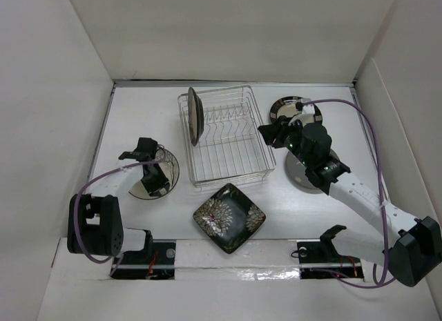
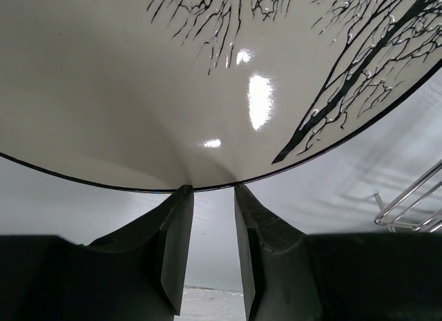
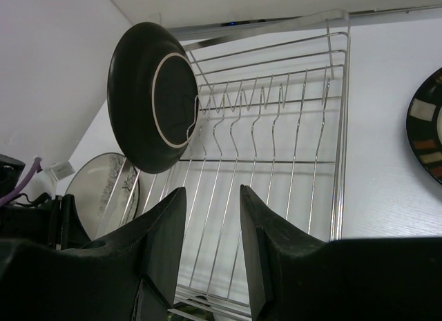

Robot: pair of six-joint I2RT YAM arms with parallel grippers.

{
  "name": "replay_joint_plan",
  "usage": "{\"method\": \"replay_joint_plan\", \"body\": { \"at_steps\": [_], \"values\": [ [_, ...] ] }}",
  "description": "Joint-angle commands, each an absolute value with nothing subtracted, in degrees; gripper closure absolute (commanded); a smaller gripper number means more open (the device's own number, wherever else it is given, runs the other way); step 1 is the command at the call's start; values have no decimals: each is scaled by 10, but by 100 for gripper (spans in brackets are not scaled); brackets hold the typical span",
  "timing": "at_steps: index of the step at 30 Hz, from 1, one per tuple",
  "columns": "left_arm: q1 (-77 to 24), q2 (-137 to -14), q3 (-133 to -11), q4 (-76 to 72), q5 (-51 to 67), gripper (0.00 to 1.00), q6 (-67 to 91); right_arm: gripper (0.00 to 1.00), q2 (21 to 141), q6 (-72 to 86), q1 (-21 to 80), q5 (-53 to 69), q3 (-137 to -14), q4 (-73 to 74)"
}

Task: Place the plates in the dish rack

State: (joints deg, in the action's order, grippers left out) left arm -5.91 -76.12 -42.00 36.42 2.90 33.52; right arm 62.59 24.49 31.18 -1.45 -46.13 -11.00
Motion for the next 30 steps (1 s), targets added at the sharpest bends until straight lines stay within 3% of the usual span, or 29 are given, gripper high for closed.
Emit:
{"method": "replay_joint_plan", "body": {
  "at_steps": [1, 9, 19, 21, 24, 25, 26, 30],
  "values": [
    [-61, -761, -417, 342, 11, 72, 341, 57, 616, 248, 309, -9, -464, -139],
    [-49, -817, -462, 280, -15, 72, 330, 58, 613, 245, 304, -8, -465, -134],
    [42, -695, -470, 299, -55, 72, 338, 58, 613, 248, 294, 10, -461, -138],
    [60, -670, -464, 331, -75, 69, 345, 57, 613, 249, 294, 19, -461, -138],
    [76, -635, -462, 387, -99, 56, 366, 57, 623, 249, 287, 33, -463, -138],
    [76, -634, -460, 402, -110, 50, 373, 57, 627, 250, 280, 39, -465, -136],
    [76, -635, -454, 416, -103, 35, 391, 57, 628, 250, 280, 51, -465, -136],
    [76, -650, -420, 449, -9, 30, 436, 57, 626, 253, 266, 74, -461, -140]
  ]
}}
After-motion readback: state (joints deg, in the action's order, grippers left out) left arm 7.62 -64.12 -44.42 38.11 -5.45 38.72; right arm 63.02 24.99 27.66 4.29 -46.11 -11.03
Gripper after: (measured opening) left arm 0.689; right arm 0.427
